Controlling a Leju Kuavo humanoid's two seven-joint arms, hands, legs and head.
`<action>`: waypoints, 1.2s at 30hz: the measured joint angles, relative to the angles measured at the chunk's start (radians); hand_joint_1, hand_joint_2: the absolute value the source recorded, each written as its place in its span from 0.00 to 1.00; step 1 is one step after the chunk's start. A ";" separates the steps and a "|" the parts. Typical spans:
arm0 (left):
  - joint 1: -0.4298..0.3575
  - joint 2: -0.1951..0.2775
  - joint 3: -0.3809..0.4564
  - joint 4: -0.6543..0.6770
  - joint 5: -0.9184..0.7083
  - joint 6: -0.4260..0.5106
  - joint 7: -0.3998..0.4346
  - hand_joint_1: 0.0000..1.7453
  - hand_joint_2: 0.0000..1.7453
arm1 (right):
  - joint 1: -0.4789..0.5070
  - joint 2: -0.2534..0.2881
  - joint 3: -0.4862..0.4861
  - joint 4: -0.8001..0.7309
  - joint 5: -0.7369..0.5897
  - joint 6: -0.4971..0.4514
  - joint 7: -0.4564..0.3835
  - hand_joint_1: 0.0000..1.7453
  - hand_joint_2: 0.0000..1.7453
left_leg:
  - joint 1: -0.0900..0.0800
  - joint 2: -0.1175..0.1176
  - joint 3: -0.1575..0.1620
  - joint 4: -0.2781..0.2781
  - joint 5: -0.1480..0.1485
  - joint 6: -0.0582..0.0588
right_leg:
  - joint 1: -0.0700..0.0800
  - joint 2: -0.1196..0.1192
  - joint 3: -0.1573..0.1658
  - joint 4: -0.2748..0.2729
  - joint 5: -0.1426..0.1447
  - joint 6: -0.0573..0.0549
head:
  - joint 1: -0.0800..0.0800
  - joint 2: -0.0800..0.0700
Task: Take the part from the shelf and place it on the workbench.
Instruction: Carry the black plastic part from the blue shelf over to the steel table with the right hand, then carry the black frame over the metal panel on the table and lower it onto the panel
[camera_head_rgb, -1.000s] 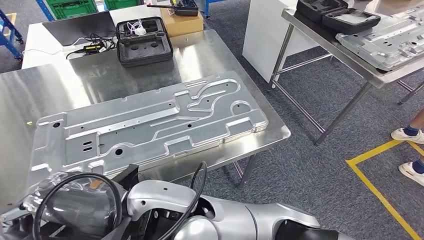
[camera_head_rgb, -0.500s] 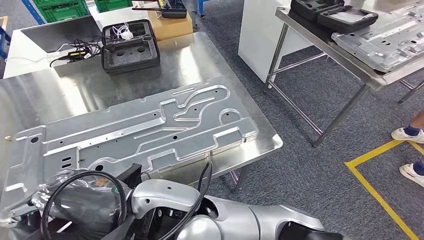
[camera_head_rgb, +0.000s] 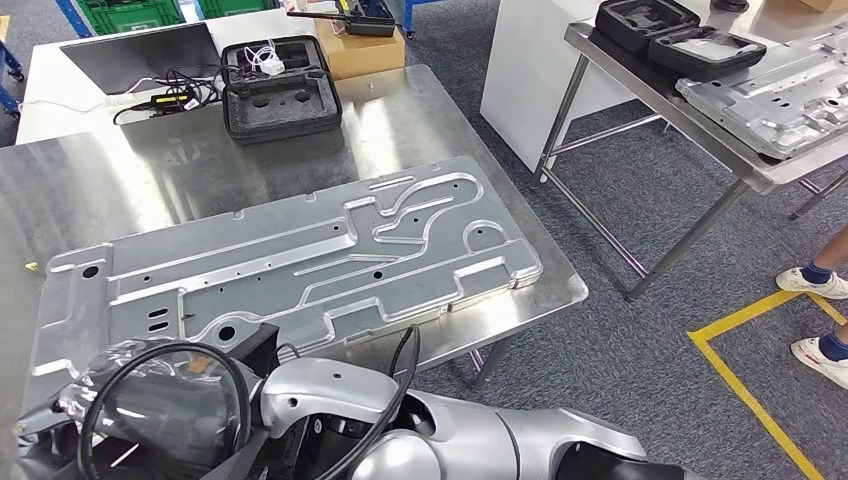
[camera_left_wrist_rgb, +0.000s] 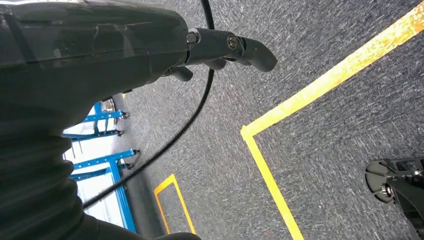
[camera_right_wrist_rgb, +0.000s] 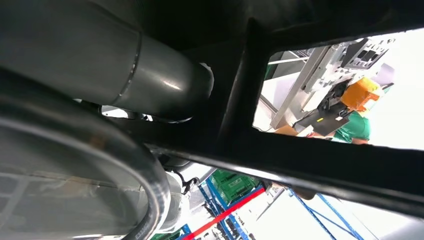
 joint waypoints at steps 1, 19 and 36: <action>0.000 0.000 0.000 0.000 0.000 -0.002 0.000 0.00 1.00 | -0.001 0.000 0.000 0.000 0.000 0.000 0.000 1.00 0.00 | 0.000 0.000 0.000 0.000 0.000 0.000 | 0.000 0.000 0.000 0.000 0.000 0.003 | 0.000 0.000; 0.000 -0.003 -0.002 0.000 0.003 -0.005 0.000 0.00 1.00 | -0.109 -0.001 -0.062 0.094 0.089 -0.027 0.066 1.00 0.00 | 0.003 0.001 0.000 0.001 0.002 -0.001 | 0.004 0.000 -0.001 0.001 0.000 0.027 | 0.000 0.000; -0.001 -0.012 -0.048 0.000 -0.027 -0.015 0.000 0.00 1.00 | -0.301 0.049 -0.223 0.512 0.159 0.020 0.099 1.00 0.00 | 0.002 0.001 0.000 0.001 0.002 -0.001 | 0.004 0.000 -0.001 0.001 0.000 0.027 | 0.000 0.000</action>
